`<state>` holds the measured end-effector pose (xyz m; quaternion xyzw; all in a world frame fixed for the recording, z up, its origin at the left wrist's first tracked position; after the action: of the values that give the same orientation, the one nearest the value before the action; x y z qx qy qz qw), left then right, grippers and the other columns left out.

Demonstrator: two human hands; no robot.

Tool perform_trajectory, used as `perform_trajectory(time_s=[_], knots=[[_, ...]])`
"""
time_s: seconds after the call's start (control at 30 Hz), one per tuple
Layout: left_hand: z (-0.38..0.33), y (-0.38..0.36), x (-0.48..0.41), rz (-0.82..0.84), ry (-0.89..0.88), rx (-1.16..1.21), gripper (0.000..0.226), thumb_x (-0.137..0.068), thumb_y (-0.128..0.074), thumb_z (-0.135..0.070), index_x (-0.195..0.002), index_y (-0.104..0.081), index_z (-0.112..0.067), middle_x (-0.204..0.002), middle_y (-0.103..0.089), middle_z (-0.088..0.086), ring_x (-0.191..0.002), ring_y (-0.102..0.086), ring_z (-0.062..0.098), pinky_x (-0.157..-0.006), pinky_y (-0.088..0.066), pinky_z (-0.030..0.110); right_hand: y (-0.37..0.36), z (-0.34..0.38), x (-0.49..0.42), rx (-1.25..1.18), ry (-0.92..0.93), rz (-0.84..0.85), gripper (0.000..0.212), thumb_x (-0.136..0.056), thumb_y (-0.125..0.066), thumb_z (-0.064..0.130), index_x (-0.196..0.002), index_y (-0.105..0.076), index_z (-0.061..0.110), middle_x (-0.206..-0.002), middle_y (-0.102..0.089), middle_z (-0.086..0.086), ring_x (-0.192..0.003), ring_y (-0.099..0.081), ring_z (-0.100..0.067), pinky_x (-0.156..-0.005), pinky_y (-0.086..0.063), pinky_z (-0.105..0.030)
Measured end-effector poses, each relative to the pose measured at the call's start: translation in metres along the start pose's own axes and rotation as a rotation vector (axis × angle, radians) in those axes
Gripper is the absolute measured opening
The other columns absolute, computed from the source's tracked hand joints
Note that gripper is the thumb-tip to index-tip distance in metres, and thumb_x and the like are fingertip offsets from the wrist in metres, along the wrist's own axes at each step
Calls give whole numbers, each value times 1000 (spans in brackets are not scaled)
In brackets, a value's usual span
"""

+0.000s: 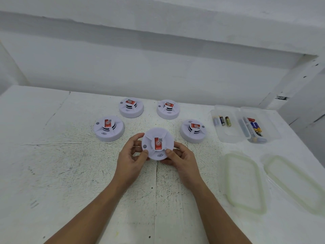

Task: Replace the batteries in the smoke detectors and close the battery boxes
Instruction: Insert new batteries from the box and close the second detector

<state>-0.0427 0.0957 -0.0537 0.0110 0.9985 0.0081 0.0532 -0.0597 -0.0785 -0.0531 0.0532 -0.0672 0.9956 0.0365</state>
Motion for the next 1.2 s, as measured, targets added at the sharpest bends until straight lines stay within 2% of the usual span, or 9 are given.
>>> perform_trajectory(time_s=[0.17, 0.4, 0.6, 0.83, 0.93, 1.07, 1.13, 1.2], knots=[[2, 2, -1, 4, 13, -3, 46, -89, -59, 0, -120, -55, -34, -103, -65, 0, -91, -65, 15, -73, -58, 32, -1, 0, 0, 11, 3, 7, 30, -89, -63, 12, -118, -61, 6, -99, -73, -15, -96, -70, -28, -83, -57, -42], [-2, 1, -2, 14, -1, 3, 46, -89, -59, 0, -116, -54, -36, -104, -65, 0, -89, -65, 11, -71, -57, 27, -1, 0, 0, 48, 14, 2, 29, -89, -63, 14, -117, -62, 8, -100, -73, -12, -96, -69, -27, -84, -57, -44], [1, 3, -3, 13, 5, -18, 43, -89, -60, -2, -122, -53, -28, -105, -65, 0, -88, -65, 11, -71, -57, 27, -2, 0, 0, 74, 14, -27, 28, -89, -64, 13, -116, -63, 9, -101, -73, -10, -96, -69, -26, -84, -56, -45], [4, 4, -4, 6, -1, -60, 40, -88, -61, -4, -122, -53, -23, -108, -64, -5, -90, -66, 13, -74, -56, 28, -5, 1, 2, 97, 59, -45, 32, -89, -63, 10, -120, -61, 11, -103, -73, -8, -98, -69, -25, -81, -58, -39], [5, 5, -4, -6, 10, -40, 35, -88, -62, -5, -119, -55, -21, -107, -65, -6, -90, -65, 12, -76, -56, 29, -9, 2, 4, 102, 72, -57, 41, -88, -64, 8, -127, -56, 16, -102, -73, -6, -95, -70, -21, -76, -58, -32], [7, 8, -10, -35, 69, -19, 25, -88, -63, -10, -109, -57, -22, -105, -66, -8, -91, -66, 11, -80, -57, 35, -14, -1, 2, 207, 88, -114, 46, -86, -68, 14, -129, -55, 24, -96, -74, -3, -78, -71, -23, -70, -60, -36], [4, 9, -19, -47, 94, -35, 22, -88, -63, -11, -105, -59, -25, -103, -67, -11, -90, -66, 5, -81, -57, 33, -17, 2, -2, 332, 112, -161, 42, -85, -70, 23, -125, -58, 26, -93, -73, 4, -73, -69, -14, -67, -58, -28], [-2, 10, -31, -54, 83, -82, 23, -89, -62, -13, -108, -59, -26, -103, -66, -14, -91, -65, 3, -81, -56, 27, -23, 9, -10, 453, 130, -212, 34, -83, -70, 30, -116, -62, 29, -92, -71, 12, -78, -66, -2, -69, -53, -15]])
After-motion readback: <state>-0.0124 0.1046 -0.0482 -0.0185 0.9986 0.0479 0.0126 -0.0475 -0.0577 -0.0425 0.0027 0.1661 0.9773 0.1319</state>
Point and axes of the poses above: each hand's wrist, its own x-axis away from the middle knuckle, its own y-axis out of the back of the hand, z = x × y, the point moved 3 cm from there along -x, towards the middle knuckle
